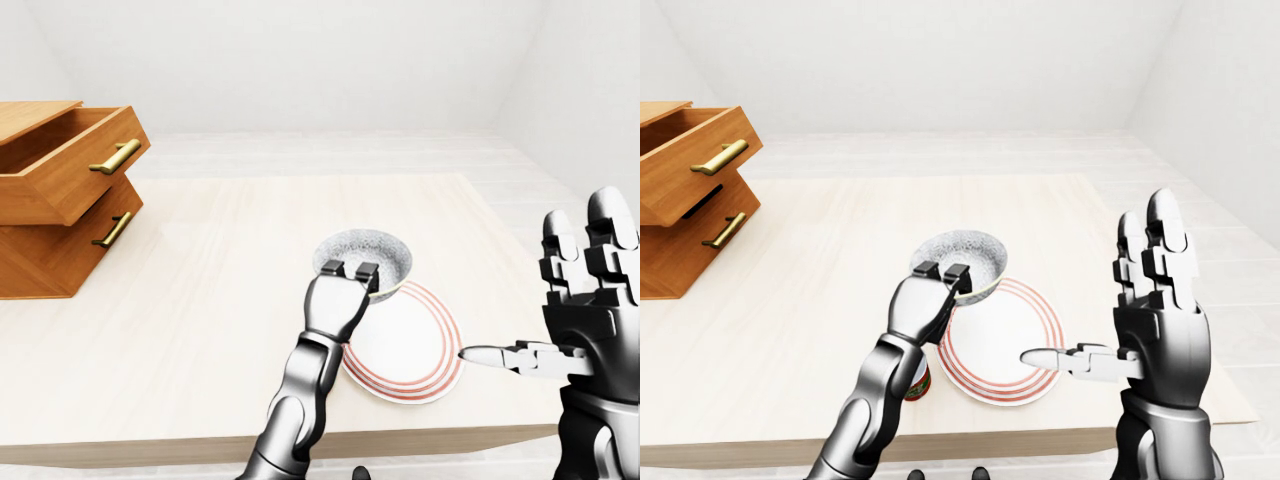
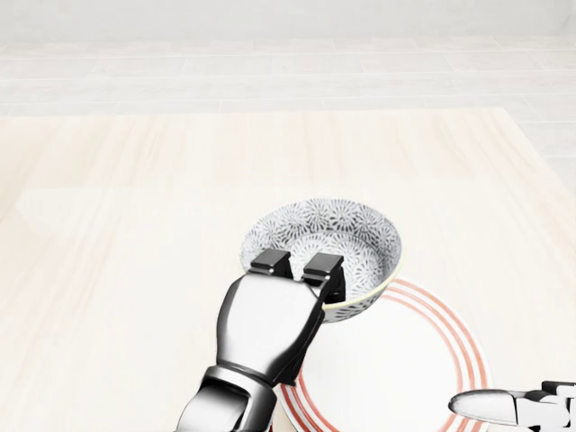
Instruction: Put the bowl on the plate.
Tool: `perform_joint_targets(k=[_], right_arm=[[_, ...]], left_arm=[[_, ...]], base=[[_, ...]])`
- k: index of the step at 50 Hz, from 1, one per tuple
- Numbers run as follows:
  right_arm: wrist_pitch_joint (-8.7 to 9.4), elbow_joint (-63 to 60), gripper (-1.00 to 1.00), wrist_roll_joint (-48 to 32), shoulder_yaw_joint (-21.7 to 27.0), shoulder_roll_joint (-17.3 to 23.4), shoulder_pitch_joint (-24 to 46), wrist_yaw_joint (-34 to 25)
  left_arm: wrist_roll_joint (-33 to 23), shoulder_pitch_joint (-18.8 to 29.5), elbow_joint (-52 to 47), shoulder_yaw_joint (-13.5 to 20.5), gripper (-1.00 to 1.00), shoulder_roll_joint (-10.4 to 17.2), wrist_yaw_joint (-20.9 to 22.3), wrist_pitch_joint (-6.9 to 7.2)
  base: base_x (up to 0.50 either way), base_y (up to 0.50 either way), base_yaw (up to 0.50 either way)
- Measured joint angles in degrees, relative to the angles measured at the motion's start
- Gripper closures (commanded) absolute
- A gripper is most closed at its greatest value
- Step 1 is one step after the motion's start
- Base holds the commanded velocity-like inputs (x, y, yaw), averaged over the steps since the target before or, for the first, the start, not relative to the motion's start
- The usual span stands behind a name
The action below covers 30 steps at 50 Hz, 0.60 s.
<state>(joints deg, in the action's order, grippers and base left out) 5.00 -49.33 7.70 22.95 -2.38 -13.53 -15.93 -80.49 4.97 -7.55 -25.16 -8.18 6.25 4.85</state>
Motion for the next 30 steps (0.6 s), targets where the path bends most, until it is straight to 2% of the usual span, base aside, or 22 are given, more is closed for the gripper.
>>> perform_joint_targets(k=[14,30], right_arm=[[0.0,0.0,-1.0,1.0,2.0,-0.5,-0.4,-1.0],[0.0,0.4,-1.0,1.0,2.5,-0.9,-0.3,-1.2]], left_arm=[[-1.3,0.1,4.7,-3.0,1.0,-2.0,-3.4,0.15],[-1.3,0.4,9.5,-3.9,1.0,-2.6,-7.0,-0.3]], base=[[0.0,0.0,0.0],[0.0,0.0,0.0]])
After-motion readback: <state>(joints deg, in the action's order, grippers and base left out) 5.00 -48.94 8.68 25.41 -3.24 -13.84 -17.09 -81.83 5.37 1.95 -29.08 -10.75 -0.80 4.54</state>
